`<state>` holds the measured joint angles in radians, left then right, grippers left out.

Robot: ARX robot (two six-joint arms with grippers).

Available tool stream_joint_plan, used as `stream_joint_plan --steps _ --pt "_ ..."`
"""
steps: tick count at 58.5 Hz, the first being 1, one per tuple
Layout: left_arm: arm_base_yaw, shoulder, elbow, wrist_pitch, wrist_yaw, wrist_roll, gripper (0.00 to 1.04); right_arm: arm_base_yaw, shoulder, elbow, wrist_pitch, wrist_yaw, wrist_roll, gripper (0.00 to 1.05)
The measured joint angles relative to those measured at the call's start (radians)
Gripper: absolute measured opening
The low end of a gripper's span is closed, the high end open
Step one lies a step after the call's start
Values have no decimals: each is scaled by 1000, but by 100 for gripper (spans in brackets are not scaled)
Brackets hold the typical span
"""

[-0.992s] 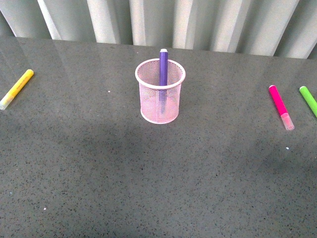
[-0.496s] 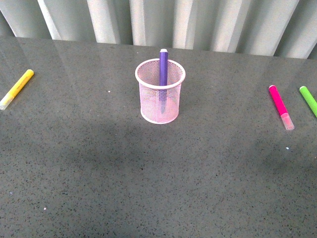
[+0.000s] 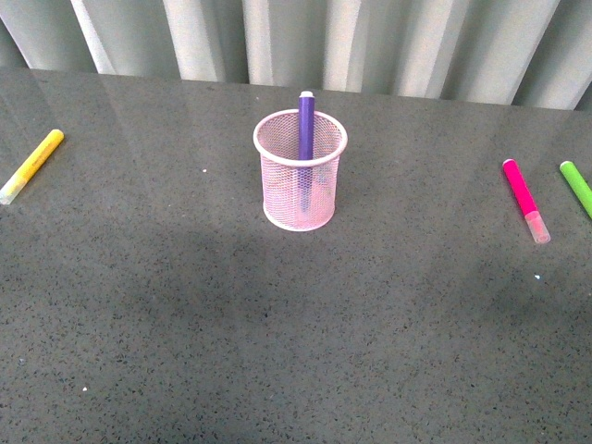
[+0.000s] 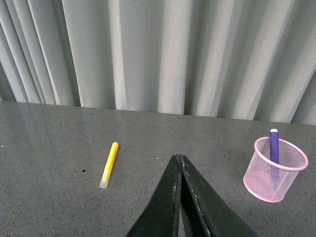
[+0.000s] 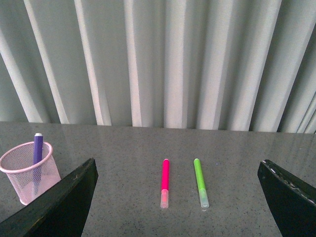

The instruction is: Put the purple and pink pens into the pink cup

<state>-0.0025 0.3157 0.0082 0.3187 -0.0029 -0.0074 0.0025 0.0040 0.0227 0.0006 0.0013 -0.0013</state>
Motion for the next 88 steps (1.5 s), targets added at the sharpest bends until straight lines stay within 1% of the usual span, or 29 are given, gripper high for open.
stream_joint_plan --steps 30,33,36,50,51,56,57,59,61,65,66,67,68,70,71,73,77,80,82,88 --pt "0 -144 0 -143 0 0 4 0 0 0 0 0 0 98" --pt "0 -221 1 -248 0 0 4 0 0 0 0 0 0 98" --pt "0 -277 1 -307 2 0 4 0 0 0 0 0 0 98" --pt "0 -311 1 -318 3 0 4 0 0 0 0 0 0 98" --pt "0 -311 1 -318 3 0 7 0 0 0 0 0 0 98" --pt "0 -312 1 -318 2 0 30 0 0 0 0 0 0 98" --pt "0 -312 1 -318 3 0 32 0 0 0 0 0 0 98" --pt "0 -312 1 -318 3 0 39 0 0 0 0 0 0 98" --pt "0 -312 1 -318 2 0 48 0 0 0 0 0 0 98" --pt "0 -312 1 -318 3 0 63 0 0 0 0 0 0 98" --pt "0 -312 1 -318 3 0 68 1 4 2 -5 11 2 98" --pt "0 -312 1 -318 2 0 71 8 30 21 -65 62 24 98" --pt "0 -312 1 -318 3 0 73 7 48 32 -92 82 37 98" --pt "0 -312 1 -318 2 0 81 -7 144 68 -151 128 58 98" --pt "0 -312 1 -318 2 0 82 -16 170 74 -150 129 59 98" --pt "0 -312 1 -318 2 0 90 -50 257 87 -124 118 58 98" --pt "0 -312 1 -318 3 0 99 -142 462 127 -28 37 67 98" --pt "0 -312 1 -318 3 2 98 -193 586 167 1 -40 83 98" --pt "0 -312 1 -318 3 2 97 -235 708 211 16 -129 102 98" --pt "0 -312 1 -318 1 2 98 -273 964 305 21 -297 131 98"
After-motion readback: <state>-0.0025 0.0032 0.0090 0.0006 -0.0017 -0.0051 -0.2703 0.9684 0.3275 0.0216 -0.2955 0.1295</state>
